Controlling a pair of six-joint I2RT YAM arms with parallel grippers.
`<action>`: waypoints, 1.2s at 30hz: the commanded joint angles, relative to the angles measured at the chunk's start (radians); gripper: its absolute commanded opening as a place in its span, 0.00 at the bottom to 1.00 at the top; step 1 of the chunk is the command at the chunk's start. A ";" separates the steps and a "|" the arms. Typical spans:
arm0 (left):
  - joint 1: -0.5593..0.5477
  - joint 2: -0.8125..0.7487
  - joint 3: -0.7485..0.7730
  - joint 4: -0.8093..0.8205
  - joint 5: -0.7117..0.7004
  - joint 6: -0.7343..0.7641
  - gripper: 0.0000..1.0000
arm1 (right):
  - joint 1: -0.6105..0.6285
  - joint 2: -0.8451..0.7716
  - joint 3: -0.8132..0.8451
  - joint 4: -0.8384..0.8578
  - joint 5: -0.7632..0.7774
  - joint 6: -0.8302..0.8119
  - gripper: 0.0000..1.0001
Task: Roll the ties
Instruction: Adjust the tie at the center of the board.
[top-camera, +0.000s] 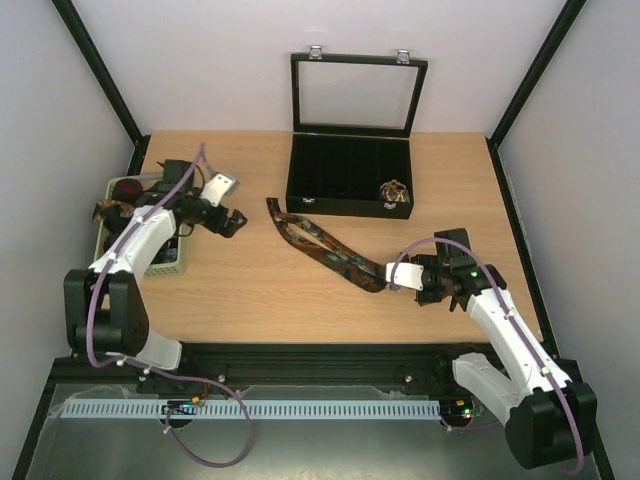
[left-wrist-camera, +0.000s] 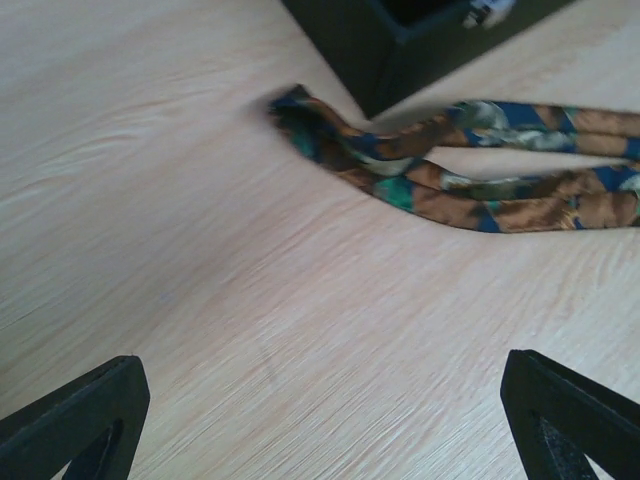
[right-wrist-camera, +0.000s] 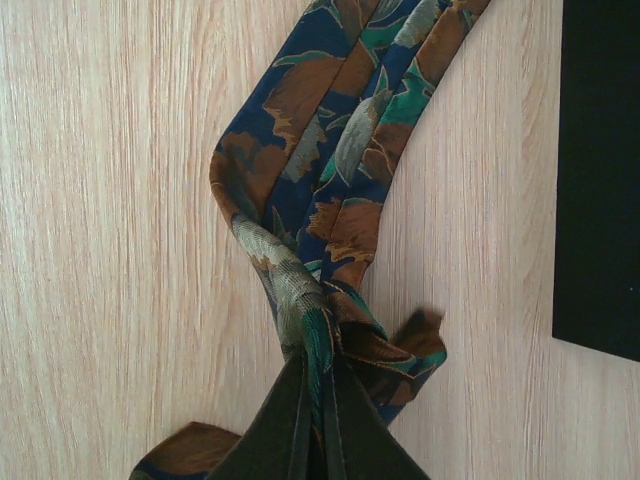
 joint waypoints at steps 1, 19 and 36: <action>-0.077 0.106 0.063 -0.044 -0.034 0.110 0.99 | -0.015 -0.010 0.015 -0.018 0.011 -0.062 0.01; -0.123 0.578 0.374 0.124 0.018 0.258 0.80 | -0.149 0.037 0.017 0.008 0.060 -0.086 0.01; -0.147 0.599 0.367 0.063 -0.134 0.155 0.02 | -0.282 0.115 0.035 0.034 -0.002 -0.169 0.02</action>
